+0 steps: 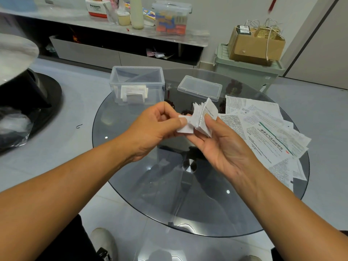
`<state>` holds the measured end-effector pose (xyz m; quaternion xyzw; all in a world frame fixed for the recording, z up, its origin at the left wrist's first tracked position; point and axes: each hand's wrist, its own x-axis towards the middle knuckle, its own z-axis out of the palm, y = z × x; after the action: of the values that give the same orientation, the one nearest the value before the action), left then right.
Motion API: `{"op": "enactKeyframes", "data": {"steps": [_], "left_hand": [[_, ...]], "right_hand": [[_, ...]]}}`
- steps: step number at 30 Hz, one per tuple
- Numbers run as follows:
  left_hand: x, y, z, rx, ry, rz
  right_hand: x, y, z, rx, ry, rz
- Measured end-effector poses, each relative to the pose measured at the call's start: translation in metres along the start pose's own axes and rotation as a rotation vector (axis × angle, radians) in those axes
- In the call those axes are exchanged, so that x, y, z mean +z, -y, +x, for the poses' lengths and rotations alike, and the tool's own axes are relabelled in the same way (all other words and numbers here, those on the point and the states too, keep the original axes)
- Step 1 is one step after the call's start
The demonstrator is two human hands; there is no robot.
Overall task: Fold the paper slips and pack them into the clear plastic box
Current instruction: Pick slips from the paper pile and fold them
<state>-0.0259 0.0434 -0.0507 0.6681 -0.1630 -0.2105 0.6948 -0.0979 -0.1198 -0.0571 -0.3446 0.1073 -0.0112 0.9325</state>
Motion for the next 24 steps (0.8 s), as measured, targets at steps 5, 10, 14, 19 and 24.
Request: {"op": "enactKeyframes", "data": {"steps": [5, 10, 14, 19, 24], "left_hand": [[0.004, 0.006, -0.002, 0.006, -0.110, 0.122], [0.000, -0.002, -0.001, -0.016, -0.156, -0.012], [-0.001, -0.001, -0.001, -0.039, -0.038, -0.021], [0.000, 0.002, -0.005, 0.027, 0.132, 0.144], [0.000, 0.014, -0.007, 0.175, 0.061, 0.438]], "right_hand": [[0.003, 0.000, -0.002, -0.045, 0.037, -0.056], [0.001, -0.007, -0.002, -0.160, -0.085, -0.453], [-0.005, -0.015, -0.001, -0.248, -0.197, -0.749], [-0.008, -0.024, 0.000, -0.316, -0.247, -0.906], [-0.006, -0.032, -0.011, -0.407, -0.100, -1.291]]}}
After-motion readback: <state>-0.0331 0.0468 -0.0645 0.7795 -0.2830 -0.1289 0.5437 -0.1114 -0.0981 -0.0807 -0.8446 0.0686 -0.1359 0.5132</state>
